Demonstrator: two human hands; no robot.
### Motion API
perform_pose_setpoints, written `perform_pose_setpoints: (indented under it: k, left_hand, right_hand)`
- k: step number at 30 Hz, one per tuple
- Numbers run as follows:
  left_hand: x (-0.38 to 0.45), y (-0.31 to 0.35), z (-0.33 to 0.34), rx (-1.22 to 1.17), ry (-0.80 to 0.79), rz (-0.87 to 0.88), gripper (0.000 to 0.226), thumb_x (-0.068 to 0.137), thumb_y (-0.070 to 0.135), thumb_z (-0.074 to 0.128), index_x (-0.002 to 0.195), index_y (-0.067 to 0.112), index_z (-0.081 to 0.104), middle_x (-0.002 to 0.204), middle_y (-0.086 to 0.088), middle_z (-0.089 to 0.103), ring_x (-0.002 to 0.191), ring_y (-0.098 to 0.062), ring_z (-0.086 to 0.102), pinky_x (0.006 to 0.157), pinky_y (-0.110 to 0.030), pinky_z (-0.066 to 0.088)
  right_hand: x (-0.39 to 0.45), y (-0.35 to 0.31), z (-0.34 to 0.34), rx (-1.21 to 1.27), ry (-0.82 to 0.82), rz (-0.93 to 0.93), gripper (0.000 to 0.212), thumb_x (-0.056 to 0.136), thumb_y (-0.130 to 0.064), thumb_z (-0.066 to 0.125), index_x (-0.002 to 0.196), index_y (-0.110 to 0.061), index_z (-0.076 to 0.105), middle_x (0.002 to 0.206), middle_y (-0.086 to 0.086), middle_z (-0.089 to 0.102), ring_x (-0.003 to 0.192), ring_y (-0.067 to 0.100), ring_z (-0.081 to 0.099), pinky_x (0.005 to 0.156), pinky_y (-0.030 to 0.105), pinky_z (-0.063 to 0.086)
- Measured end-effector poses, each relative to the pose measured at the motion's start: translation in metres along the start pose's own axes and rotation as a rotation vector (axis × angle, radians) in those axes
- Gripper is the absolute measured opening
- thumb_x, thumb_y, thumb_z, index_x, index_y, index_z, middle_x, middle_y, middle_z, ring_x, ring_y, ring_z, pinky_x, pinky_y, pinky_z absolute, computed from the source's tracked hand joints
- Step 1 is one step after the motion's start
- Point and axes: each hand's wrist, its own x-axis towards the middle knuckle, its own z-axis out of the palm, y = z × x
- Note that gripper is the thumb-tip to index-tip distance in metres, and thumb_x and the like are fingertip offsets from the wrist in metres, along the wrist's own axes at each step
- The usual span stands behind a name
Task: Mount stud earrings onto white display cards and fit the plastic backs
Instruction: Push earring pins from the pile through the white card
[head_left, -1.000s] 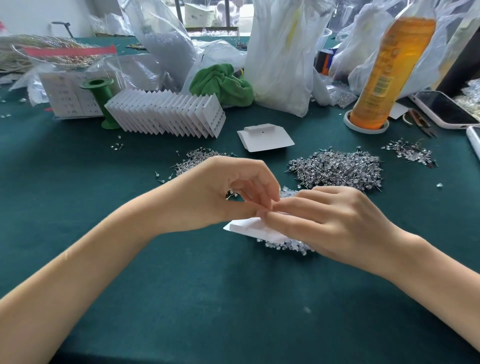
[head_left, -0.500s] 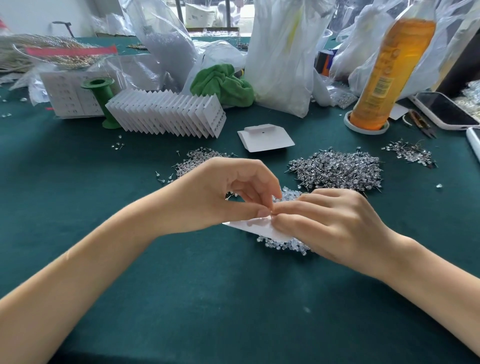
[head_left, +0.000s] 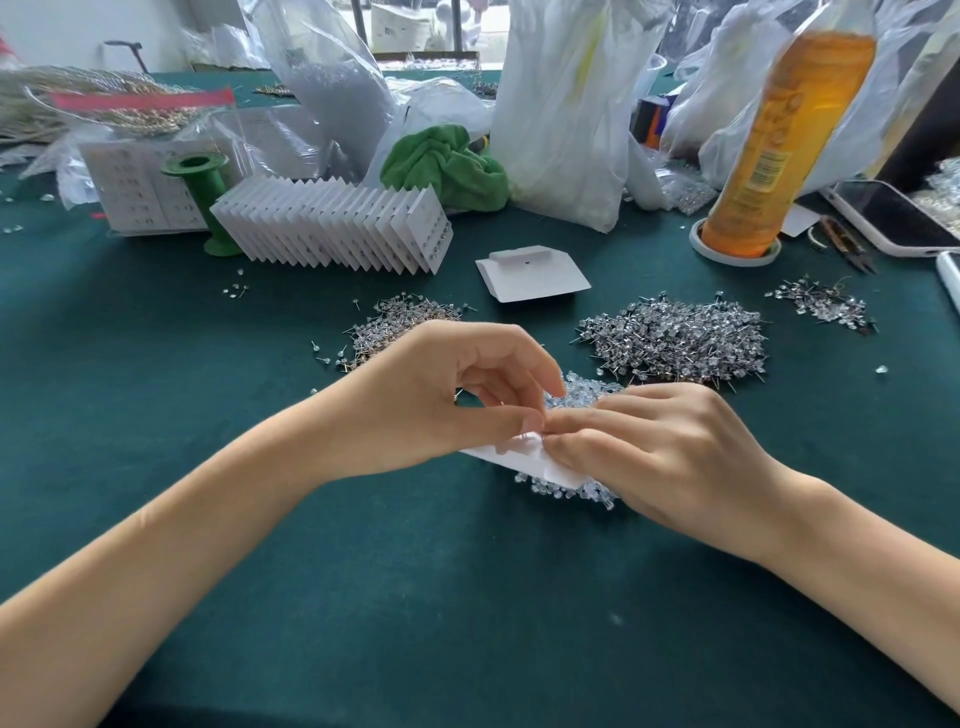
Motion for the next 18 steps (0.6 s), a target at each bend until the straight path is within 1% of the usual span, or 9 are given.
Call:
perform_pose_setpoints:
  k: [3, 5, 9, 11, 13, 15, 18]
  left_hand:
    - [-0.0003, -0.0001, 0.0005, 0.015, 0.011, -0.001, 0.023, 0.081, -0.003, 0.069, 0.099, 0.011, 0.065, 0.083, -0.003, 0.068, 0.076, -0.015, 0.065, 0.074, -0.029, 0.054]
    - [-0.0004, 0.0006, 0.0009, 0.019, 0.021, 0.005, 0.023, 0.081, -0.003, 0.069, 0.100, 0.010, 0.065, 0.083, -0.004, 0.068, 0.076, -0.015, 0.064, 0.075, -0.031, 0.054]
    - [-0.0008, 0.0012, 0.0026, 0.028, 0.037, 0.018, 0.023, 0.081, -0.003, 0.070, 0.100, 0.010, 0.066, 0.082, -0.005, 0.068, 0.073, -0.017, 0.064, 0.073, -0.030, 0.054]
    - [-0.0007, 0.0003, 0.0029, 0.033, 0.040, 0.027, 0.023, 0.081, -0.002, 0.070, 0.101, 0.010, 0.065, 0.083, -0.005, 0.068, 0.073, -0.018, 0.064, 0.072, -0.030, 0.054]
    - [0.0000, -0.0010, 0.0033, 0.042, 0.041, 0.037, 0.023, 0.081, 0.000, 0.070, 0.101, 0.011, 0.065, 0.083, -0.004, 0.068, 0.073, -0.017, 0.064, 0.071, -0.028, 0.053]
    - [0.0008, -0.0030, 0.0042, 0.049, 0.045, 0.043, 0.024, 0.081, 0.000, 0.070, 0.100, 0.012, 0.065, 0.082, -0.001, 0.068, 0.071, -0.013, 0.063, 0.068, -0.023, 0.051]
    - [0.0010, -0.0045, 0.0050, 0.069, 0.048, 0.053, 0.023, 0.081, 0.001, 0.070, 0.100, 0.014, 0.066, 0.081, 0.001, 0.068, 0.071, -0.014, 0.064, 0.067, -0.020, 0.050]
  right_hand:
    - [-0.0011, 0.0003, 0.0016, 0.013, 0.025, 0.050, 0.019, 0.088, 0.000, 0.062, 0.070, -0.001, 0.067, 0.069, 0.010, 0.069, 0.053, 0.030, 0.063, 0.045, 0.034, 0.051]
    - [-0.0013, 0.0004, 0.0015, 0.010, 0.045, 0.067, 0.017, 0.088, -0.001, 0.063, 0.071, -0.001, 0.067, 0.068, 0.010, 0.069, 0.053, 0.030, 0.063, 0.045, 0.033, 0.051]
    - [0.0005, -0.0002, 0.0008, -0.016, 0.075, 0.054, 0.026, 0.092, -0.005, 0.055, 0.069, -0.002, 0.067, 0.069, 0.008, 0.070, 0.052, 0.028, 0.063, 0.044, 0.031, 0.049]
    - [0.0009, -0.0011, 0.0008, -0.032, 0.093, 0.050, 0.029, 0.092, -0.005, 0.055, 0.066, -0.002, 0.067, 0.068, 0.008, 0.070, 0.051, 0.027, 0.063, 0.043, 0.030, 0.049]
    - [0.0008, -0.0017, 0.0010, -0.048, 0.106, 0.048, 0.030, 0.092, -0.005, 0.055, 0.065, -0.003, 0.067, 0.067, 0.008, 0.070, 0.050, 0.026, 0.063, 0.042, 0.030, 0.048]
    - [0.0008, -0.0023, 0.0013, -0.061, 0.109, 0.042, 0.030, 0.092, -0.005, 0.055, 0.064, -0.003, 0.067, 0.067, 0.007, 0.070, 0.050, 0.026, 0.063, 0.042, 0.029, 0.047]
    - [0.0009, -0.0034, 0.0014, -0.086, 0.112, 0.026, 0.034, 0.094, -0.005, 0.053, 0.063, -0.004, 0.066, 0.068, 0.005, 0.071, 0.051, 0.025, 0.063, 0.041, 0.028, 0.045]
